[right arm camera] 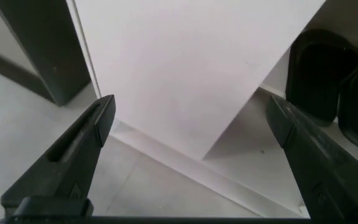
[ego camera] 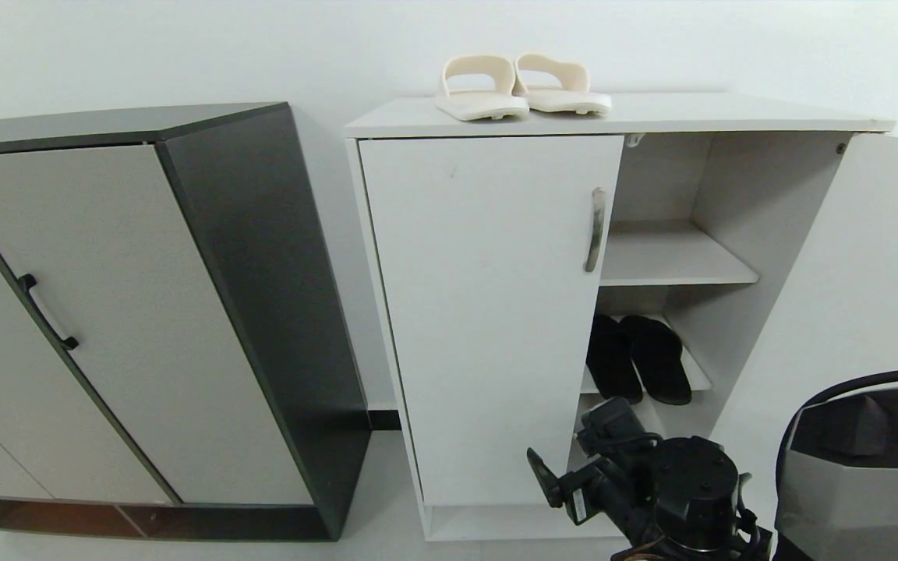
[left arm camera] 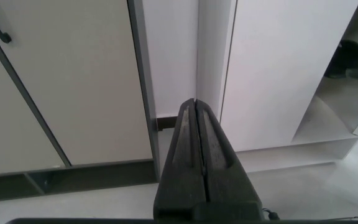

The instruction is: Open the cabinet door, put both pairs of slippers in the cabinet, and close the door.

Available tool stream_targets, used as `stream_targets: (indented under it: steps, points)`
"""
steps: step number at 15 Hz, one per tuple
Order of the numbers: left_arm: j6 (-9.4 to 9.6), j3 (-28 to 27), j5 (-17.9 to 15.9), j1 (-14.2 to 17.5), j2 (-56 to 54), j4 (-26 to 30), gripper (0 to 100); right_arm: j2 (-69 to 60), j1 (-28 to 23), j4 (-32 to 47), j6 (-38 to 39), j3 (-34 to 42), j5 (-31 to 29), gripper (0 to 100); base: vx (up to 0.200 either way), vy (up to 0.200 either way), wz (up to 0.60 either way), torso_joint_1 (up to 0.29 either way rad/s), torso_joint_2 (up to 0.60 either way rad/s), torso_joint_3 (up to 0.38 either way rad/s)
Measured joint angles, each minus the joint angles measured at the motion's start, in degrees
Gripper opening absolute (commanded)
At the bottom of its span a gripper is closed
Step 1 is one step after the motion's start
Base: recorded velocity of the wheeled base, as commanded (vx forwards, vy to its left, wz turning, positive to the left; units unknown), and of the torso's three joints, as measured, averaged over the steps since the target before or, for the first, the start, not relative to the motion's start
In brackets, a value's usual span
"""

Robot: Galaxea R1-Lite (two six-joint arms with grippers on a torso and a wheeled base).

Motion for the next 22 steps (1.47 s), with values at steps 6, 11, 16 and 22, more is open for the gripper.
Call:
stream_targets:
  steps: [6,11,16,22]
  points:
    - [0.00,0.00,0.00,0.00,0.00,-0.02,0,-1.26,0.44,-0.16,1.06,-2.02,0.00,100,0.000,0.000,0.00,0.033,-0.33,-0.306]
    - [0.00,0.00,0.00,-0.05,0.00,0.00,0,-1.62,0.80,-0.02,1.00,-1.68,0.02,100,0.000,0.000,0.00,0.111,-0.46,-0.342]
    - [-0.07,0.00,0.02,0.00,0.00,0.00,0,-1.68,0.80,-0.02,1.00,-1.72,-0.07,100,0.000,0.000,0.00,0.157,-0.47,-0.320]
    - [-0.02,0.00,0.00,0.00,0.00,-0.02,0,-1.71,0.80,0.00,0.89,-1.77,-0.22,100,0.000,0.000,0.00,0.194,-0.50,-0.305]
